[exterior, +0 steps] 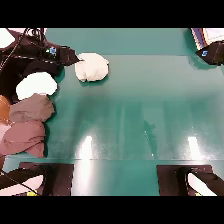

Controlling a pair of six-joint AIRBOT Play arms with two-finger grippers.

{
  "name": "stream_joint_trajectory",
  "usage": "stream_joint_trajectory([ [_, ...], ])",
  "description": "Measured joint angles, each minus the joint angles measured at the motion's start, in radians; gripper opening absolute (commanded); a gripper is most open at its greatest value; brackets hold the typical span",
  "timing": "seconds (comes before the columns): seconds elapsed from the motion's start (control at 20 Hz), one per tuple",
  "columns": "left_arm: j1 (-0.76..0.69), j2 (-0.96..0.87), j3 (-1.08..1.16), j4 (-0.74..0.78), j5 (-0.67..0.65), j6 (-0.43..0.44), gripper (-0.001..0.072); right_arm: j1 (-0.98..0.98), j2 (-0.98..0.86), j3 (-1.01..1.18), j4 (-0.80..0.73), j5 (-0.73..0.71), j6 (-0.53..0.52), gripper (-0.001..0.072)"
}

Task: Fold the shirts.

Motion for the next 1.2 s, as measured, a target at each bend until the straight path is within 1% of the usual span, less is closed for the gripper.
stream_joint_trajectory([
  [0.75,0.000,0.000,0.000,-0.002,0.001,-0.003,0.0026,0.000,0.000,0.000,0.000,0.000,0.000,0.0015],
  [0.8,0.000,0.000,0.000,-0.003,0.006,-0.003,0.0047,0.000,0.000,0.000,0.000,0.000,0.000,0.0015],
  [0.85,0.000,0.000,0.000,-0.003,0.022,-0.003,0.0365,0.000,0.000,0.000,0.000,0.000,0.000,0.0015],
  [0.9,0.000,-0.001,0.000,-0.001,0.041,-0.003,0.0571,0.000,0.000,0.000,0.000,0.000,0.000,0.0015],
  [1.05,0.000,-0.029,-0.001,0.051,0.134,-0.032,0.0570,0.000,0.000,0.000,0.002,0.000,0.000,0.0015],
  [1.2,0.000,-0.120,-0.001,0.115,0.217,-0.072,0.0571,0.000,0.000,0.000,0.003,0.000,0.000,0.0015],
])
